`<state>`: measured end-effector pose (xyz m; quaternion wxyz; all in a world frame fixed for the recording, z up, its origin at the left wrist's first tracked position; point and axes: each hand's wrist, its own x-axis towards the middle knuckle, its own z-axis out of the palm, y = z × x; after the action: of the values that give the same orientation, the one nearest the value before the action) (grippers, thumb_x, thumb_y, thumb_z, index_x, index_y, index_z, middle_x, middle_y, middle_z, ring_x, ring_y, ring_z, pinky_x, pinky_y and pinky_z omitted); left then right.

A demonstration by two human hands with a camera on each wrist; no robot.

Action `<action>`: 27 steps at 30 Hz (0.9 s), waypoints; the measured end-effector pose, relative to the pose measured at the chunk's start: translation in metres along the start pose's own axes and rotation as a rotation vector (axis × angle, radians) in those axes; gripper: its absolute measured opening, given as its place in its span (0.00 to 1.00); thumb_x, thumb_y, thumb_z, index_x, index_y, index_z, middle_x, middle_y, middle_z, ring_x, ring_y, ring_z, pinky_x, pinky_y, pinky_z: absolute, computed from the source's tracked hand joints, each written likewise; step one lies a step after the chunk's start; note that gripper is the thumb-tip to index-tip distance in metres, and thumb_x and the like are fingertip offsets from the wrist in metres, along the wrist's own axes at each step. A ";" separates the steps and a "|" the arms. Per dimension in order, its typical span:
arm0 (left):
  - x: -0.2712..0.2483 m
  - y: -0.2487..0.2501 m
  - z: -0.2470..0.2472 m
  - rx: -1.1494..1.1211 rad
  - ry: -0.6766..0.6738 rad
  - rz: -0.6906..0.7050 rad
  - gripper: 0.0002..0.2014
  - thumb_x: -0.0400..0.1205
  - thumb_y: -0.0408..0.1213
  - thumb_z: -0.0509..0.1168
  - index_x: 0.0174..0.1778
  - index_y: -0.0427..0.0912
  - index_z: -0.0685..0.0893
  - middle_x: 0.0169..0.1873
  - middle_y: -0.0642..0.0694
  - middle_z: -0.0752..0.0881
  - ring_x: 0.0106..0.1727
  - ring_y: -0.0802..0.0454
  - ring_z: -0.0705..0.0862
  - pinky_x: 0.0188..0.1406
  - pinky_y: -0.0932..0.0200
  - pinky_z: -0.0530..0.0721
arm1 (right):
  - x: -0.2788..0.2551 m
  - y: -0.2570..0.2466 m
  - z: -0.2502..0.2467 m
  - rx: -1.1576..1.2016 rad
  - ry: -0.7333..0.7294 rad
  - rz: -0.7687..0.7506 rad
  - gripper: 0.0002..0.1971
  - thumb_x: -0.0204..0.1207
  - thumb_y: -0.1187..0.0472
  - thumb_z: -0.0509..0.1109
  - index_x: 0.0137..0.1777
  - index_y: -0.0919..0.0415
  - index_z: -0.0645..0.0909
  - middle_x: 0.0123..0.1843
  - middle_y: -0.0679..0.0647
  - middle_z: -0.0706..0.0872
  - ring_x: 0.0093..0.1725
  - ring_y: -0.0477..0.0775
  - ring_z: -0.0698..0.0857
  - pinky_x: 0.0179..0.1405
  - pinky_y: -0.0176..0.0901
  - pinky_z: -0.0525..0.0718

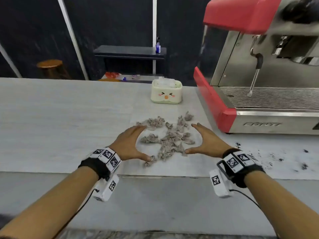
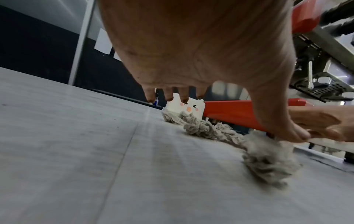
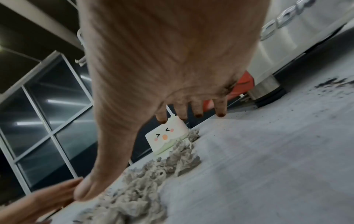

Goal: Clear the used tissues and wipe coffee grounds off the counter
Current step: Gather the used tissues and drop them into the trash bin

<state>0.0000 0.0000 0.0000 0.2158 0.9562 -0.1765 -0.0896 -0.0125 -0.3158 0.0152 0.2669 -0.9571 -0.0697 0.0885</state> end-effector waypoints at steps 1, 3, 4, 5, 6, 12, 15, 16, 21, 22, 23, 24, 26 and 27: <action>0.007 -0.003 -0.001 0.023 -0.021 0.020 0.65 0.52 0.73 0.72 0.81 0.58 0.46 0.84 0.51 0.49 0.83 0.52 0.49 0.82 0.45 0.55 | 0.009 0.001 0.001 -0.029 -0.023 0.003 0.63 0.52 0.32 0.80 0.84 0.44 0.47 0.87 0.50 0.48 0.86 0.51 0.47 0.84 0.56 0.54; 0.020 -0.012 0.001 0.100 -0.052 0.053 0.68 0.48 0.77 0.69 0.80 0.60 0.42 0.84 0.53 0.45 0.84 0.53 0.45 0.82 0.43 0.53 | 0.024 0.003 0.002 -0.104 -0.066 0.014 0.67 0.48 0.30 0.80 0.84 0.42 0.43 0.87 0.49 0.44 0.86 0.52 0.44 0.83 0.60 0.53; 0.026 -0.016 0.002 0.132 -0.060 0.066 0.68 0.48 0.78 0.68 0.80 0.61 0.40 0.83 0.53 0.44 0.84 0.53 0.43 0.82 0.41 0.51 | 0.031 0.005 0.004 -0.125 -0.084 0.010 0.69 0.47 0.29 0.80 0.84 0.41 0.42 0.87 0.49 0.43 0.86 0.53 0.43 0.83 0.61 0.52; 0.031 -0.019 0.003 0.149 -0.072 0.071 0.68 0.48 0.78 0.68 0.80 0.61 0.39 0.83 0.54 0.43 0.84 0.52 0.42 0.82 0.40 0.50 | 0.039 0.008 0.006 -0.146 -0.101 0.012 0.70 0.46 0.28 0.80 0.84 0.41 0.41 0.87 0.49 0.42 0.86 0.54 0.42 0.83 0.62 0.52; 0.036 -0.020 0.004 0.158 -0.087 0.071 0.68 0.48 0.78 0.69 0.79 0.62 0.38 0.83 0.54 0.42 0.84 0.52 0.40 0.82 0.39 0.48 | 0.044 0.010 0.008 -0.170 -0.123 0.014 0.70 0.45 0.27 0.79 0.84 0.41 0.40 0.87 0.50 0.42 0.86 0.54 0.41 0.83 0.62 0.52; 0.063 -0.026 0.004 0.171 -0.154 0.059 0.68 0.51 0.76 0.69 0.80 0.60 0.36 0.83 0.55 0.38 0.83 0.49 0.37 0.82 0.40 0.43 | 0.067 0.010 0.014 -0.243 -0.235 0.021 0.66 0.56 0.28 0.74 0.85 0.49 0.37 0.87 0.50 0.41 0.85 0.52 0.40 0.84 0.60 0.47; 0.076 -0.024 0.002 0.087 -0.184 0.036 0.67 0.52 0.75 0.70 0.80 0.59 0.37 0.83 0.54 0.42 0.84 0.49 0.41 0.82 0.39 0.47 | 0.076 0.010 0.020 -0.281 -0.265 0.004 0.61 0.63 0.29 0.71 0.85 0.52 0.38 0.87 0.50 0.39 0.85 0.52 0.39 0.84 0.58 0.44; 0.080 -0.023 0.002 0.048 -0.199 0.034 0.67 0.52 0.74 0.71 0.80 0.60 0.38 0.84 0.53 0.43 0.84 0.49 0.44 0.82 0.39 0.49 | 0.079 0.010 0.022 -0.285 -0.268 -0.007 0.60 0.64 0.29 0.70 0.85 0.52 0.38 0.86 0.50 0.38 0.85 0.52 0.39 0.84 0.57 0.43; 0.089 -0.007 0.003 -0.096 -0.219 0.063 0.62 0.61 0.64 0.76 0.81 0.59 0.40 0.83 0.51 0.49 0.84 0.50 0.46 0.83 0.44 0.50 | 0.091 0.002 0.028 -0.267 -0.259 -0.095 0.51 0.72 0.35 0.68 0.85 0.53 0.42 0.87 0.50 0.41 0.86 0.53 0.42 0.83 0.54 0.43; 0.091 -0.004 0.005 -0.105 -0.215 0.062 0.61 0.62 0.63 0.76 0.81 0.59 0.40 0.83 0.50 0.50 0.84 0.50 0.47 0.83 0.45 0.50 | 0.093 -0.001 0.030 -0.264 -0.250 -0.116 0.49 0.73 0.37 0.68 0.85 0.54 0.44 0.87 0.50 0.42 0.86 0.53 0.43 0.83 0.54 0.44; 0.094 -0.002 0.007 -0.108 -0.207 0.065 0.59 0.62 0.64 0.75 0.81 0.59 0.41 0.83 0.50 0.51 0.84 0.50 0.48 0.83 0.44 0.51 | 0.095 -0.003 0.031 -0.260 -0.242 -0.134 0.47 0.75 0.38 0.68 0.85 0.54 0.45 0.87 0.50 0.43 0.86 0.53 0.43 0.83 0.53 0.45; 0.097 -0.002 0.010 -0.109 -0.199 0.071 0.58 0.63 0.66 0.73 0.81 0.60 0.42 0.83 0.50 0.54 0.84 0.48 0.50 0.82 0.44 0.53 | 0.096 -0.006 0.033 -0.255 -0.240 -0.153 0.45 0.76 0.40 0.67 0.85 0.54 0.47 0.87 0.50 0.45 0.86 0.53 0.44 0.83 0.53 0.45; 0.103 0.000 0.013 -0.095 -0.169 0.079 0.53 0.62 0.69 0.68 0.80 0.61 0.48 0.81 0.48 0.60 0.82 0.46 0.57 0.81 0.46 0.59 | 0.098 -0.011 0.033 -0.239 -0.234 -0.190 0.40 0.77 0.44 0.67 0.84 0.53 0.52 0.87 0.50 0.50 0.86 0.53 0.47 0.83 0.54 0.48; 0.105 0.001 0.014 -0.077 -0.157 0.080 0.52 0.63 0.70 0.65 0.81 0.59 0.51 0.79 0.49 0.62 0.80 0.47 0.60 0.80 0.48 0.61 | 0.099 -0.013 0.031 -0.219 -0.221 -0.207 0.37 0.77 0.46 0.68 0.83 0.51 0.57 0.86 0.49 0.55 0.85 0.53 0.50 0.83 0.54 0.51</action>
<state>0.0931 -0.0454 -0.0221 0.2415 0.9293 -0.2274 -0.1622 0.0768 -0.2713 -0.0166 0.1597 -0.9526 -0.2060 0.1569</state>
